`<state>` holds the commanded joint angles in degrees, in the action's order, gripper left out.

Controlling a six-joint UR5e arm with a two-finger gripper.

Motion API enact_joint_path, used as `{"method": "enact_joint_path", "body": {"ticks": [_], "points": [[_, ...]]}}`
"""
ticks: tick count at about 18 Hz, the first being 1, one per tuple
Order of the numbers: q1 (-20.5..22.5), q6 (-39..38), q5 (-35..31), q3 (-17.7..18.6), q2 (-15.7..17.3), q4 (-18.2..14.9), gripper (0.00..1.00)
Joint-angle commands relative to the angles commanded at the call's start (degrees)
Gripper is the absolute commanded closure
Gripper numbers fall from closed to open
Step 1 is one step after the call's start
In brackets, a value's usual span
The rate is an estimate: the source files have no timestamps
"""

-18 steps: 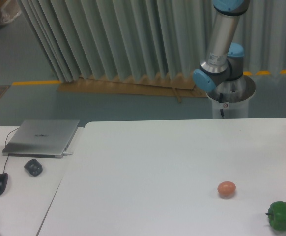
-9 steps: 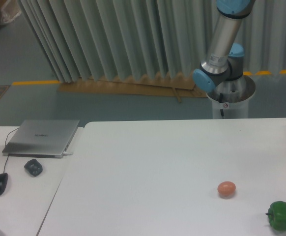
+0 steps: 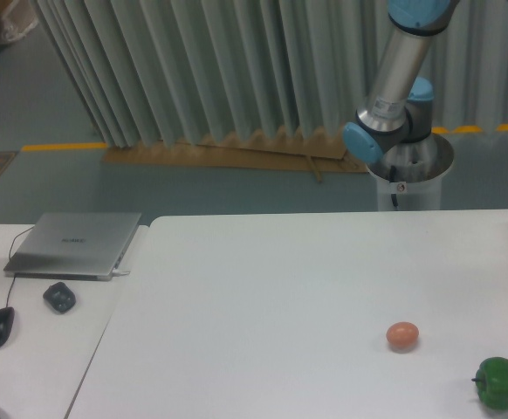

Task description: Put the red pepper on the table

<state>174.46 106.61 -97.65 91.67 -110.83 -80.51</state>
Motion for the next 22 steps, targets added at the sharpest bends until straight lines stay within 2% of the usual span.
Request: {"method": "enact_joint_path", "body": {"ticks": [3, 9, 11, 14, 16, 18, 22], "points": [[0.18, 0.35, 0.00, 1.67, 0.09, 3.07, 0.00], [0.09, 0.35, -0.09, 1.50, 1.14, 3.26, 0.00], [-0.17, 0.18, 0.00, 2.54, 1.14, 3.52, 0.00], [-0.17, 0.35, 0.09, 3.78, 1.32, 6.24, 0.00], [-0.17, 0.44, 0.18, 3.87, 2.63, 7.65, 0.00], [-0.17, 0.35, 0.18, 3.69, 3.08, 7.83, 0.00], [-0.35, 0.62, 0.18, 5.89, 3.08, 11.08, 0.00]]}}
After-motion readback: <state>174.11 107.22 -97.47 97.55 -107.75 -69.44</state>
